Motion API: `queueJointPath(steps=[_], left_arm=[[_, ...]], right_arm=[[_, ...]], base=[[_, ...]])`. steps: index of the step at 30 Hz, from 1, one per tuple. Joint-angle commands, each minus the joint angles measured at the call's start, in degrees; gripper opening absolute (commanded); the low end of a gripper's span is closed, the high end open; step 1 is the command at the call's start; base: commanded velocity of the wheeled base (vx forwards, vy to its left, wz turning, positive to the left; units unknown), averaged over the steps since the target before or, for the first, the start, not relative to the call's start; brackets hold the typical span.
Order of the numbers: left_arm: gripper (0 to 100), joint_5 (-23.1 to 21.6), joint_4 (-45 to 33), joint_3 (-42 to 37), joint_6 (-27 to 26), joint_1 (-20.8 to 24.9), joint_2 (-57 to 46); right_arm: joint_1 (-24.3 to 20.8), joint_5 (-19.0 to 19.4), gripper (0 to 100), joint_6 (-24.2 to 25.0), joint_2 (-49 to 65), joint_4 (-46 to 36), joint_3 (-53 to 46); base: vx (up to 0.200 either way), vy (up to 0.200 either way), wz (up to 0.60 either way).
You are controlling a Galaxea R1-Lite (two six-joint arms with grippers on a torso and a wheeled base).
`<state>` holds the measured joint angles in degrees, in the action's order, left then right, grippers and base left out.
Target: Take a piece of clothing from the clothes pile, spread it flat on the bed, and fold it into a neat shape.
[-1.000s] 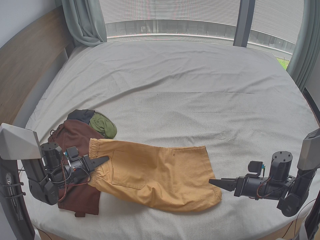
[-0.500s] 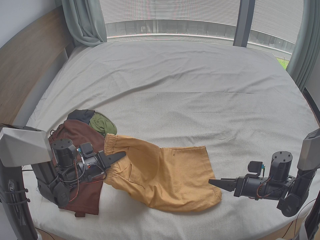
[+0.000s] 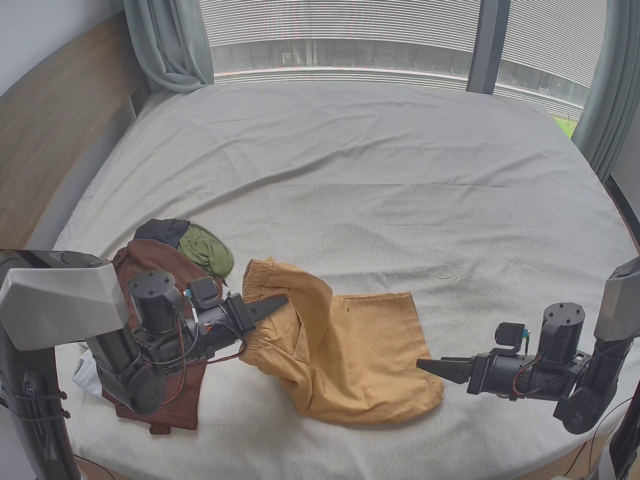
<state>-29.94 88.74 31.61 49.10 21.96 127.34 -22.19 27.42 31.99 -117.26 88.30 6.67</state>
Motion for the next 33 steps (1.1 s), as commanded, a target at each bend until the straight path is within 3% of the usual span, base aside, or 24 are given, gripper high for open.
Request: queueJointPath(steps=[1, 12, 33], left_arm=[[0, 0.32, 0.03, 1.52, 0.2, 2.65, 1.07], [0, 0.32, 0.03, 6.18, 4.07, 5.55, 4.23], [0, 0.41, 0.03, 15.5, 4.25, 10.3, 14.51]], right_arm=[[0.04, 0.01, 100, 0.0, -0.07, 0.03, -0.08], [0.3, 0.09, 100, 0.0, -0.16, 0.03, 0.01], [2.06, 0.01, 100, 0.18, -0.42, 0.03, 1.95]], base=[[0.0, 0.0, 0.0], [0.0, 0.0, 0.0], [0.0, 0.0, 0.0]])
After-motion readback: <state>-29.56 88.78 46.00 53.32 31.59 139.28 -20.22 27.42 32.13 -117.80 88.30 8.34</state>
